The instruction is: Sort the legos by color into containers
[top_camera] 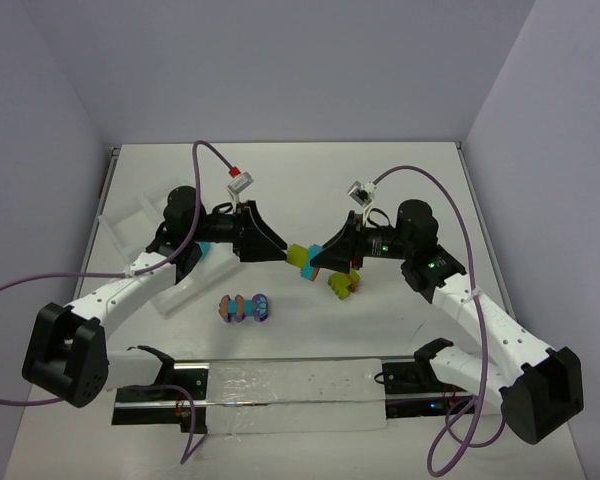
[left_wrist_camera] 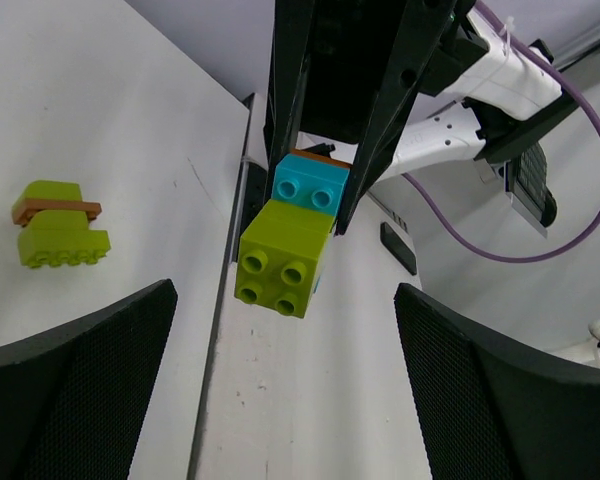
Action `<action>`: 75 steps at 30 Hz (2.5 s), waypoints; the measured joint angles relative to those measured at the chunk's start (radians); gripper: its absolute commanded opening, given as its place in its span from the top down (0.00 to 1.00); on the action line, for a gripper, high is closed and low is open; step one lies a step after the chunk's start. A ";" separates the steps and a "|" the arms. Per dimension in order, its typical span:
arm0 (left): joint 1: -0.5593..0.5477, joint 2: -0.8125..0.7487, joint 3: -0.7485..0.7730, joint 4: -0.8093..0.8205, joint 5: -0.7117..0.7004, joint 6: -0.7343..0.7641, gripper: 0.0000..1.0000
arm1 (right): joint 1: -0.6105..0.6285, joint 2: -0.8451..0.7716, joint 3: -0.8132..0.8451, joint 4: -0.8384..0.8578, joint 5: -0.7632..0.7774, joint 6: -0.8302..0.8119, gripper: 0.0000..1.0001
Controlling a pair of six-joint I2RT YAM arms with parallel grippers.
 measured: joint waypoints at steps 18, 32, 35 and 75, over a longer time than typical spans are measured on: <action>-0.047 0.034 0.049 -0.050 0.013 0.083 1.00 | -0.003 0.026 0.019 0.019 -0.034 0.021 1.00; 0.036 0.010 0.058 -0.088 -0.031 0.095 1.00 | -0.039 -0.007 -0.015 0.026 0.005 0.019 1.00; 0.062 0.008 0.058 -0.095 -0.046 0.095 1.00 | -0.049 -0.010 -0.019 0.029 0.023 0.023 1.00; 0.125 -0.062 0.120 -0.543 -0.582 0.128 1.00 | 0.090 0.731 0.352 -0.426 0.887 0.059 0.18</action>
